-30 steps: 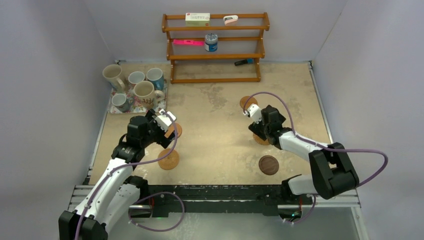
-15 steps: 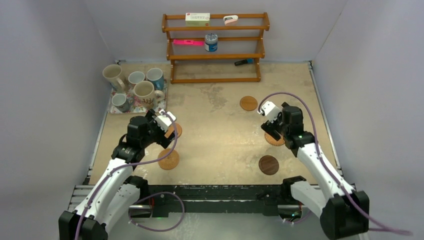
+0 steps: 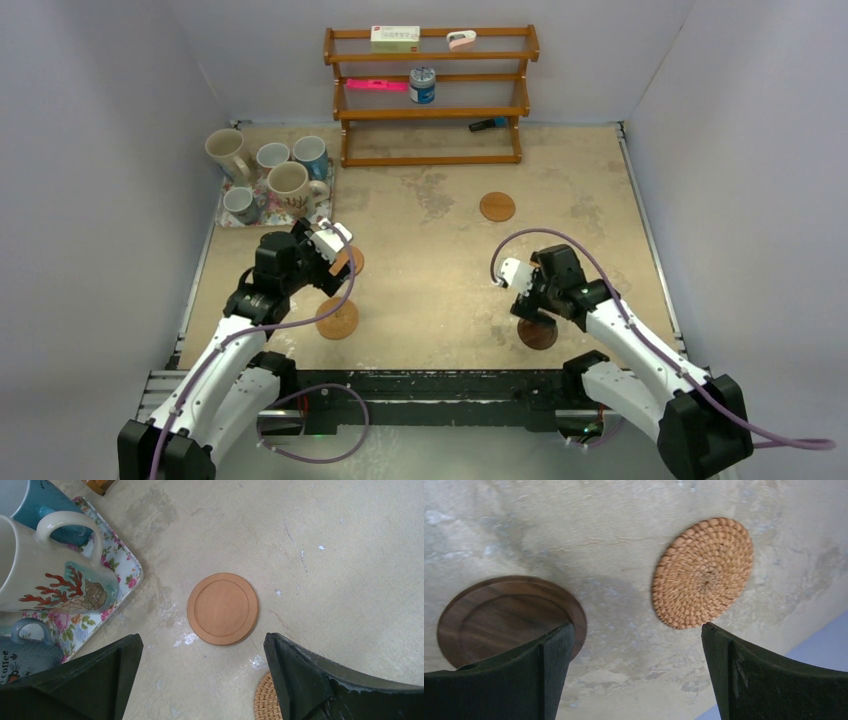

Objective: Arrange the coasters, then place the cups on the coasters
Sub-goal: Move the coaster to the center of the board.

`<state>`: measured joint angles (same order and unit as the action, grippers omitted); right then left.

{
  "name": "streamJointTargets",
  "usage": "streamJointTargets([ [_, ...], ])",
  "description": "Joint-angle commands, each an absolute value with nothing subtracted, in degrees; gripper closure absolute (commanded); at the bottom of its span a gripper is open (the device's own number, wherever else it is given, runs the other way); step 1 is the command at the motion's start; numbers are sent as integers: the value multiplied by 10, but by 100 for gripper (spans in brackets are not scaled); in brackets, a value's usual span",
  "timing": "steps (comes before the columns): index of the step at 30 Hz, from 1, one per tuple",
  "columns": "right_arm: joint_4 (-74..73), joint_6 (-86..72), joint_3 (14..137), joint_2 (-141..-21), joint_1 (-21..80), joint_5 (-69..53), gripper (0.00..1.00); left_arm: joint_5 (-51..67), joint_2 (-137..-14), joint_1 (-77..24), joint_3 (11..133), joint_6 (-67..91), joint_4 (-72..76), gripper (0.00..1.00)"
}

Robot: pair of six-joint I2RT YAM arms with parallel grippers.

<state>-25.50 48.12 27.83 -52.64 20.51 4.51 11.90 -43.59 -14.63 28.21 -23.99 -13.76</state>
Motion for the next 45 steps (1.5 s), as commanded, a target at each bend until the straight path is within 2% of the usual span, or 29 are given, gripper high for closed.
streamJointTargets([
  [1,-295,487,281,-534,226,31,1,118,-439,-143,277,-231,-111,0],
  [15,-255,488,266,-582,267,-28,1,120,-439,-143,276,-232,-112,0],
  [26,-118,465,281,-703,352,-48,1,117,-440,-143,276,-232,-112,0],
  [38,-41,466,410,-832,390,-53,1,115,-435,-143,275,-235,-110,0],
  [45,-7,447,495,-936,431,3,1,118,-433,-143,274,-236,-112,0],
])
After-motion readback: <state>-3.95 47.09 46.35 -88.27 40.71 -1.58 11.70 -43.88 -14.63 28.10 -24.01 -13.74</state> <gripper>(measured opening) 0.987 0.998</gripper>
